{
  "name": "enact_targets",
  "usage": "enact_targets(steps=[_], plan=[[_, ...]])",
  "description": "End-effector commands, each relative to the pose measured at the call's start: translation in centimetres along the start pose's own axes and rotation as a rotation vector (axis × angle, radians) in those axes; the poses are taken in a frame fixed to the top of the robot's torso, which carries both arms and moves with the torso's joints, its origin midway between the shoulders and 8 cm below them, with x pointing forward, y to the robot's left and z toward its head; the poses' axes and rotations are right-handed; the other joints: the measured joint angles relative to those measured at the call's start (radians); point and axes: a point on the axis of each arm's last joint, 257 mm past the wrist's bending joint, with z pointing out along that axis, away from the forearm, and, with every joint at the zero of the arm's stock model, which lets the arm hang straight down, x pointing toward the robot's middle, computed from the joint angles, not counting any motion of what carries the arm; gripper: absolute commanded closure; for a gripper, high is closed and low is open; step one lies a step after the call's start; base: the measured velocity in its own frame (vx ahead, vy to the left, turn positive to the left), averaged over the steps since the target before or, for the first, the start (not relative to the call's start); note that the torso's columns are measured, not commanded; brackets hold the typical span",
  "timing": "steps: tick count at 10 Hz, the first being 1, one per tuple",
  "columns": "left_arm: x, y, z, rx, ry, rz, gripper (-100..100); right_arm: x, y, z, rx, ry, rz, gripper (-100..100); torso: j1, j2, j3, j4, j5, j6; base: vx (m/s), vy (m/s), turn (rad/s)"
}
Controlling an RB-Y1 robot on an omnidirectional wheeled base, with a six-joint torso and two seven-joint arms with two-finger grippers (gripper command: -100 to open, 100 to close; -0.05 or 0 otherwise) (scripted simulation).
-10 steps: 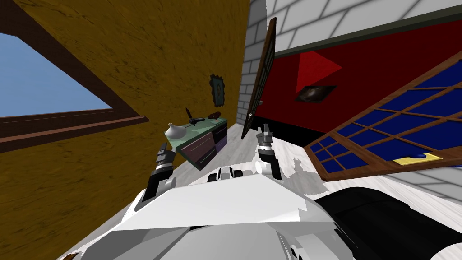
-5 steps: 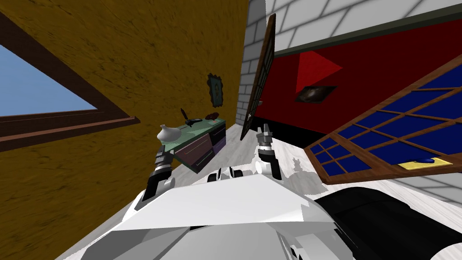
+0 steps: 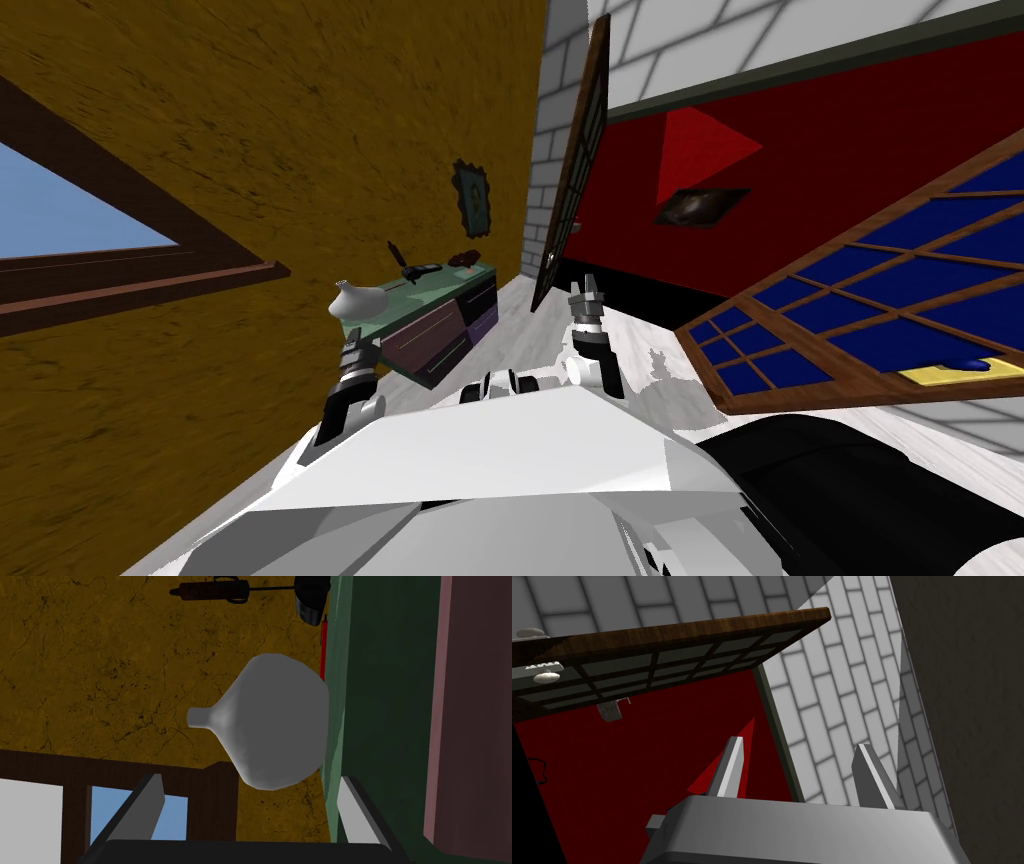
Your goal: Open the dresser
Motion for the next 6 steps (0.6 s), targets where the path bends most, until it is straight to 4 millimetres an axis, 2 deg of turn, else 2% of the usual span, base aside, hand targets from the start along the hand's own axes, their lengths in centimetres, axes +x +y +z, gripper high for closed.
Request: enact_targets(steps=[1,2,5,6], plan=[[-1.9,1.4,0.2,-0.017,-0.039,-0.001,-100,0.0,0.0,0.0,0.000,0.000,0.000,0,-0.001,-0.001,-0.001,-0.001,-0.001,0.000,0.083,-0.091,-0.002],[-2.3,2.8,-0.4,-0.049,-0.047,0.000,-100,0.0,0.0,0.0,0.000,0.000,0.000,0,-0.002,-0.002,-0.002,-0.001,-0.001,0.000,0.064,-0.083,-0.001],[-4.6,4.1,0.0,-0.065,-0.097,-0.004,-100,0.0,0.0,0.0,0.000,0.000,0.000,0,0.001,0.001,0.000,0.000,0.000,0.000,0.055,-0.081,-0.003],[-5.0,5.4,-0.6,-0.094,-0.105,-0.003,-100,0.0,0.0,0.0,0.000,0.000,0.000,0,-0.001,0.000,0.000,0.000,0.000,0.000,0.051,-0.072,0.000]])
